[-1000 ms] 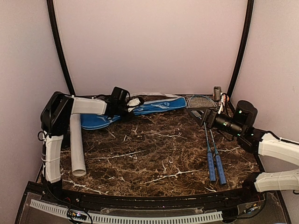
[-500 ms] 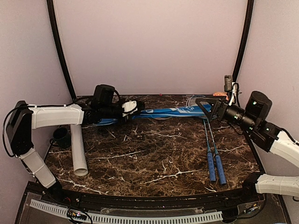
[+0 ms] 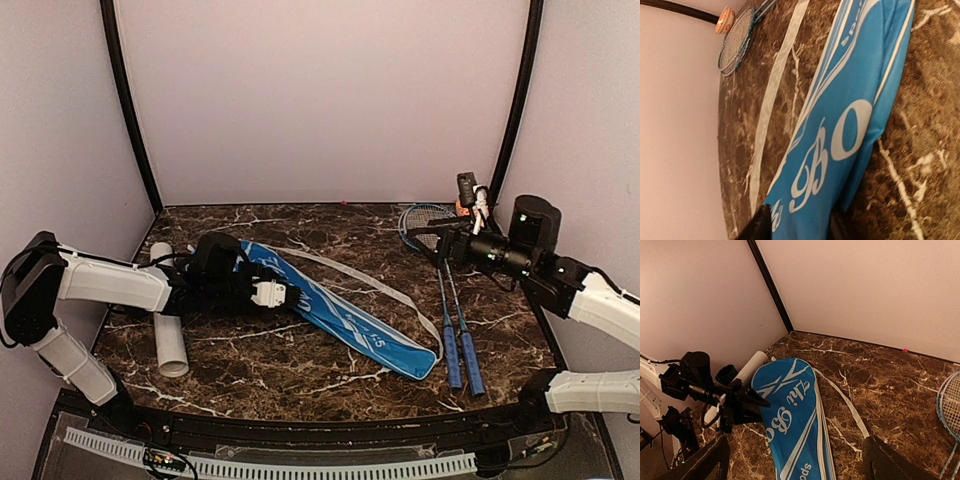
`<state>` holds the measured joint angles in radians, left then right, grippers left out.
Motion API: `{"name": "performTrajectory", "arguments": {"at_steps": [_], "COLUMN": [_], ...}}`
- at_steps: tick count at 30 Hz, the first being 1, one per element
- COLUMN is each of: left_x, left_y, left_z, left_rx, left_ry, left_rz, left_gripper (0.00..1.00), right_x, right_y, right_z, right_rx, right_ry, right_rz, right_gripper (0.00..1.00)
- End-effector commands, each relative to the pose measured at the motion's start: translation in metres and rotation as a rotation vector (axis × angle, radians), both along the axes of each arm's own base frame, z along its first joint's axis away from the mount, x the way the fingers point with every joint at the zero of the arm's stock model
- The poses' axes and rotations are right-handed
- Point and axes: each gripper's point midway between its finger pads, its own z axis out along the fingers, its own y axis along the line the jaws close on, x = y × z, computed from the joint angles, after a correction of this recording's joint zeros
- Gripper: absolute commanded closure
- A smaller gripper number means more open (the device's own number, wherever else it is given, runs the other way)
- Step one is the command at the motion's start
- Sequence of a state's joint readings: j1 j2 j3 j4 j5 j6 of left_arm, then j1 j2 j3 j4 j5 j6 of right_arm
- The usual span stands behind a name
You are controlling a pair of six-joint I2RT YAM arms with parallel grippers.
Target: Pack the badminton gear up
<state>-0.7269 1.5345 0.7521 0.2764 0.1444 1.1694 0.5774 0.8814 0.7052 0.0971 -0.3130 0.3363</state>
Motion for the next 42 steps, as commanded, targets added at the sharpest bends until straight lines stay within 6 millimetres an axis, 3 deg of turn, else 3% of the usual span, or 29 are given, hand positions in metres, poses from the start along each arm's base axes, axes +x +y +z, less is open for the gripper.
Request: {"name": "performTrajectory", "arguments": {"at_steps": [1, 4, 6, 8, 15, 18, 23, 27, 30, 33, 37, 42], "left_x": [0.048, 0.062, 0.057, 0.047, 0.006, 0.010, 0.014, 0.016, 0.019, 0.020, 0.029, 0.044], "left_y": [0.006, 0.011, 0.013, 0.014, 0.028, 0.045, 0.064, 0.067, 0.073, 0.077, 0.080, 0.084], "left_z": [0.068, 0.090, 0.096, 0.098, 0.081, 0.079, 0.046, 0.021, 0.002, -0.019, -0.032, -0.065], "left_rx": [-0.170, -0.279, -0.341, -0.406, -0.544, -0.700, -0.792, -0.850, -0.874, -0.877, -0.892, -0.851], "left_ry": [-0.117, -0.005, 0.091, 0.198, 0.544, 0.639, 0.805, 0.909, 0.973, 1.048, 1.082, 1.152], "left_rz": [0.234, 0.408, 0.465, 0.501, 0.648, 0.842, 1.154, 1.273, 1.368, 1.411, 1.403, 1.415], "left_gripper": [0.53, 0.46, 0.43, 0.33, 0.27, 0.24, 0.24, 0.23, 0.30, 0.30, 0.31, 0.30], "right_x": [0.019, 0.030, 0.036, 0.043, 0.064, 0.077, 0.092, 0.096, 0.097, 0.094, 0.083, 0.067], "right_y": [0.004, 0.011, 0.017, 0.023, 0.039, 0.046, 0.064, 0.077, 0.083, 0.088, 0.093, 0.094], "right_z": [-0.035, -0.059, -0.071, -0.082, -0.107, -0.121, -0.148, -0.177, -0.196, -0.218, -0.238, -0.254], "right_rx": [-0.092, -0.137, -0.159, -0.176, -0.224, -0.243, -0.246, -0.250, -0.262, -0.277, -0.258, -0.231], "right_ry": [0.083, 0.147, 0.179, 0.206, 0.256, 0.281, 0.346, 0.415, 0.457, 0.509, 0.579, 0.641], "right_rz": [-0.027, -0.029, -0.020, -0.008, 0.013, 0.008, 0.047, 0.092, 0.121, 0.155, 0.213, 0.255], "right_gripper": [0.10, 0.12, 0.12, 0.13, 0.17, 0.21, 0.25, 0.28, 0.29, 0.30, 0.30, 0.31]}}
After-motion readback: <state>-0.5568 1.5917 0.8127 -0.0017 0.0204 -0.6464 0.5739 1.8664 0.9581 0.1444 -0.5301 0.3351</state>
